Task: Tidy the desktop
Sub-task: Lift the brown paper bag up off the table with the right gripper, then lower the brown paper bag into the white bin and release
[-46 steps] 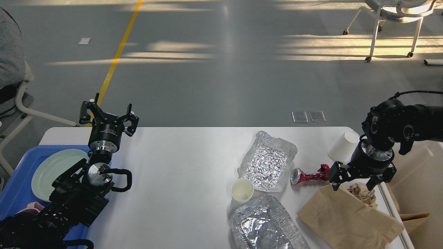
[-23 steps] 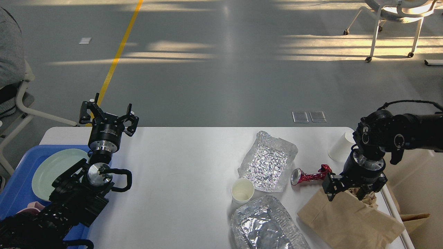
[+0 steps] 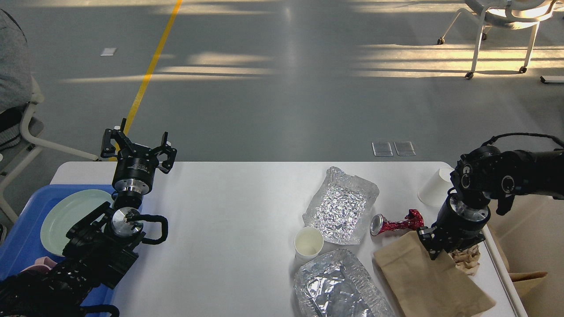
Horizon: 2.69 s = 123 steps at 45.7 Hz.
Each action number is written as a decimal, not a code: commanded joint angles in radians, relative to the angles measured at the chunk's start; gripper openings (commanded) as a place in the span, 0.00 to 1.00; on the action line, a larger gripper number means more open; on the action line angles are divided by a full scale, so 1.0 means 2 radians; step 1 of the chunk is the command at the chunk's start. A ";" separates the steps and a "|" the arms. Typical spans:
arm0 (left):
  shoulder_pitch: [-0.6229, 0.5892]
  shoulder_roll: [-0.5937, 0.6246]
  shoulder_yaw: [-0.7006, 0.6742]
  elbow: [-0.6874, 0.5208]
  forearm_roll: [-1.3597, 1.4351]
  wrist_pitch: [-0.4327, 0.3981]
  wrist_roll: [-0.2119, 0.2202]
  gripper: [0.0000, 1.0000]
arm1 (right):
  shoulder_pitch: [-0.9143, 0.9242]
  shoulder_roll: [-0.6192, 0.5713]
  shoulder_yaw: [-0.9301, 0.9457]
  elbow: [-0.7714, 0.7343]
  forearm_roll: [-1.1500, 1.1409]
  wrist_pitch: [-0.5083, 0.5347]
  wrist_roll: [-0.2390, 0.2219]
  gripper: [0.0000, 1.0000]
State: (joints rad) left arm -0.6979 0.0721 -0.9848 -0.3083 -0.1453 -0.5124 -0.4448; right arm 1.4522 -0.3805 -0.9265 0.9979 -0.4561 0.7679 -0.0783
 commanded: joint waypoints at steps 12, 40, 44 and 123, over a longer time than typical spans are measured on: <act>0.000 0.000 0.000 0.000 0.001 0.000 0.000 1.00 | 0.041 -0.014 -0.001 0.000 0.000 0.055 0.000 0.00; 0.000 0.000 0.000 0.000 0.000 0.000 0.000 1.00 | 0.339 -0.044 0.012 -0.002 0.001 0.096 0.001 0.00; 0.000 0.000 0.000 0.000 0.000 0.000 0.000 1.00 | 0.379 -0.044 0.021 -0.003 0.001 0.096 0.001 0.00; 0.000 0.000 0.000 0.000 0.000 0.000 0.000 1.00 | 0.057 -0.039 -0.186 -0.283 0.020 0.010 -0.037 0.00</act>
State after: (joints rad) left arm -0.6979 0.0721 -0.9848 -0.3083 -0.1452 -0.5121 -0.4449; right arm 1.6406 -0.4537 -1.2643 0.4339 -0.4173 0.8494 -0.1506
